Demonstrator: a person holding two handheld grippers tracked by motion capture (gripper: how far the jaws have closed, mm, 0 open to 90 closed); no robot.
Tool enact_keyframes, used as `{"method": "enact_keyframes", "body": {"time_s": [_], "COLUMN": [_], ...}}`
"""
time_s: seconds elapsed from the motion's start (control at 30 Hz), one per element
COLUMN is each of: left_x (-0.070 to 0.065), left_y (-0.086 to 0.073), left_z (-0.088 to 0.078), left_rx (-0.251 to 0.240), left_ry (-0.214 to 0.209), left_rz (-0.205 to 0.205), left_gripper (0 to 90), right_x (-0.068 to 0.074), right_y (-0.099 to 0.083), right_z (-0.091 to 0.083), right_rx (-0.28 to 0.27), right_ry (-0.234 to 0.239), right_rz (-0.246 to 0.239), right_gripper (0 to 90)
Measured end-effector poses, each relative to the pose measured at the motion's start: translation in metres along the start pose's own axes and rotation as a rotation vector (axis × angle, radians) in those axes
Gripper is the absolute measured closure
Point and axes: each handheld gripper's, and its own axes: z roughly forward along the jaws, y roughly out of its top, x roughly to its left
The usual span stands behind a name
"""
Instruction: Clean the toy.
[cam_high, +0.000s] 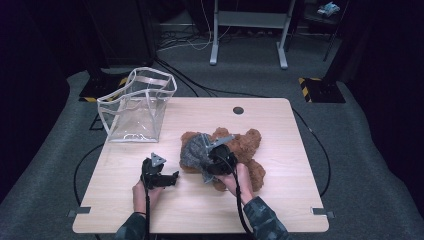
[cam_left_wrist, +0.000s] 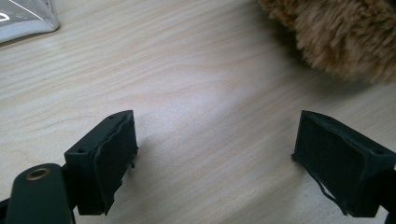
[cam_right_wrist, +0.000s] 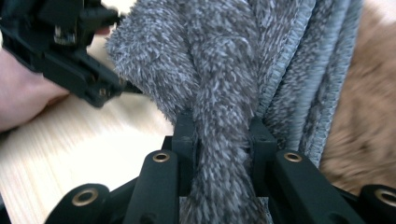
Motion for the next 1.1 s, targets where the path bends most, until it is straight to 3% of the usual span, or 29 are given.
{"method": "enact_keyframes", "body": {"time_s": [0.27,0.73,0.83,0.97,1.0,1.1], "left_x": [0.0,0.0,0.0,0.0,0.0,0.0], "left_y": [0.0,0.0,0.0,0.0,0.0,0.0], "left_z": [0.0,0.0,0.0,0.0,0.0,0.0], "left_rx": [0.0,0.0,0.0,-0.001,-0.001,-0.002], "left_ry": [0.0,0.0,0.0,0.0,0.0,0.0], "left_rz": [0.0,0.0,0.001,0.001,0.001,0.001], "left_gripper": [12.6,12.6,12.6,12.6,12.7,12.6], "right_x": [0.005,0.011,0.011,0.011,0.008,0.006], "right_y": [-0.01,-0.032,-0.031,-0.021,-0.015,-0.007], "right_z": [0.012,0.054,0.051,0.029,0.016,0.002], "right_rx": [0.048,0.194,0.186,0.14,0.092,0.045], "right_ry": [0.026,0.095,0.093,0.089,0.085,0.073], "right_rz": [-0.011,0.033,0.025,0.026,0.02,0.014], "right_gripper": [71.4,71.2,71.1,71.1,71.1,71.2]}}
